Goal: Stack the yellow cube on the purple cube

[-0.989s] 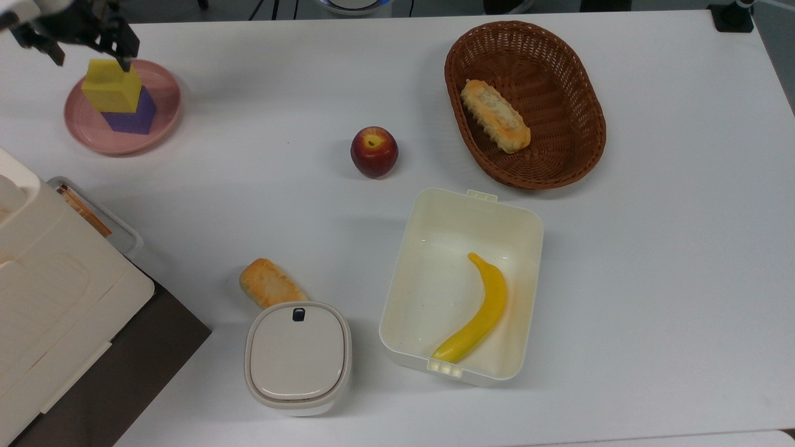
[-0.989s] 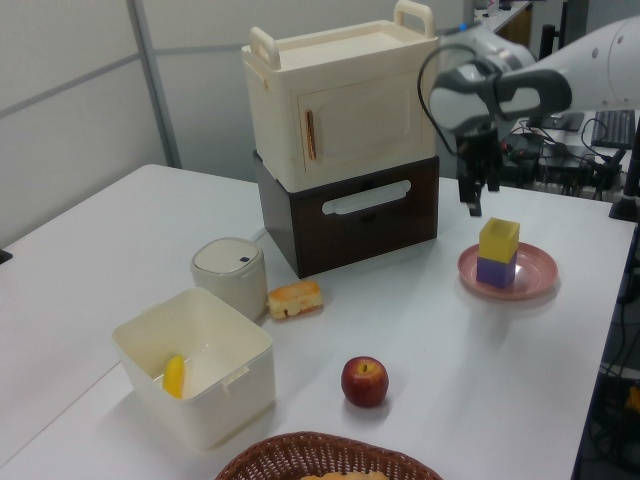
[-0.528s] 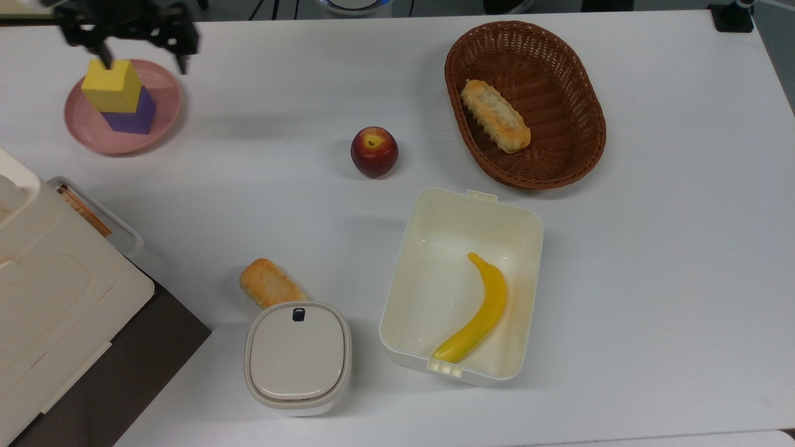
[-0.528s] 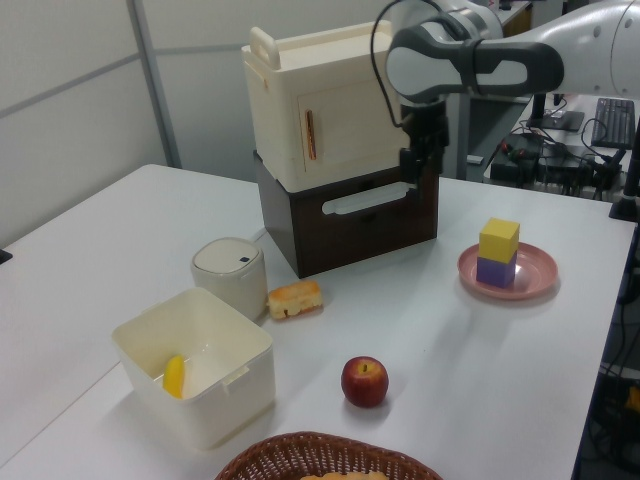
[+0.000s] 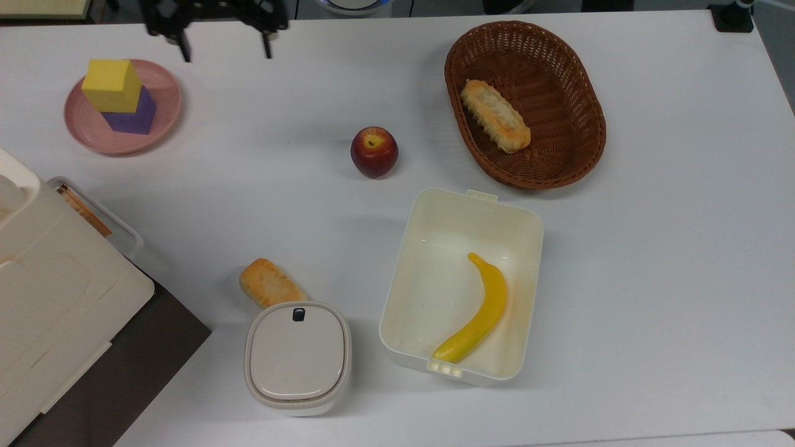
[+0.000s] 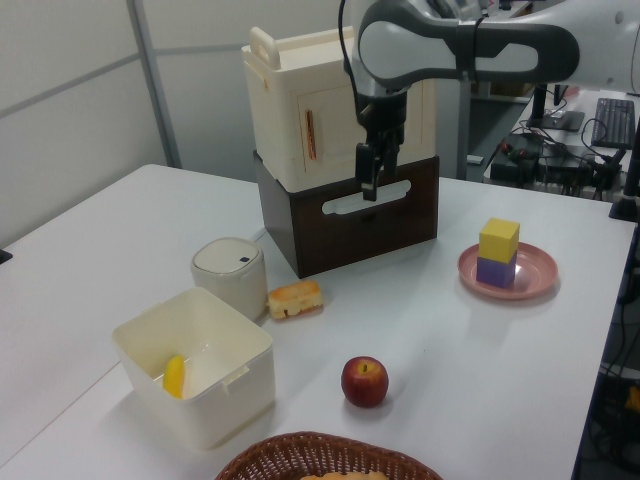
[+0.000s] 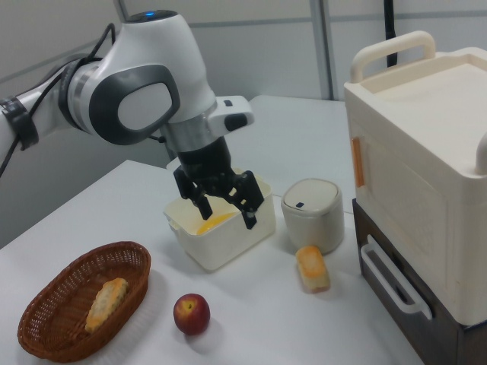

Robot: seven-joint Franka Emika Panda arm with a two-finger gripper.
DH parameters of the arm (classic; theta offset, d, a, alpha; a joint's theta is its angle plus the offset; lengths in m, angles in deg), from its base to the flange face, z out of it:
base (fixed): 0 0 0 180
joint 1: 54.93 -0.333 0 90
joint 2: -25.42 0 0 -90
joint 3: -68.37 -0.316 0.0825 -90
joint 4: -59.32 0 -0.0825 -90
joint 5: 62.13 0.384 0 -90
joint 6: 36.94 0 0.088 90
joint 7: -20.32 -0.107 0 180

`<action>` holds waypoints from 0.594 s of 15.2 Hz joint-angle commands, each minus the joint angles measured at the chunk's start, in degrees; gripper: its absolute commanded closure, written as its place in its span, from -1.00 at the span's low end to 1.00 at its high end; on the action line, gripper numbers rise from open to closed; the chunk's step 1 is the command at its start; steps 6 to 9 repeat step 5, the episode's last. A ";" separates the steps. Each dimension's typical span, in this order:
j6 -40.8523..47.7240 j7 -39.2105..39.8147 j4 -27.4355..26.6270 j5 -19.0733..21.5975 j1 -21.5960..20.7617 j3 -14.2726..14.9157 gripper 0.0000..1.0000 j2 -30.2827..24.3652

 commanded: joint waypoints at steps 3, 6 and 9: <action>-1.55 -1.15 -1.34 0.19 0.44 -1.55 -1.00 1.88; -3.06 -0.72 -1.25 -0.16 1.06 -1.46 -1.00 1.97; -3.06 -0.72 -1.25 -0.16 1.06 -1.46 -1.00 1.97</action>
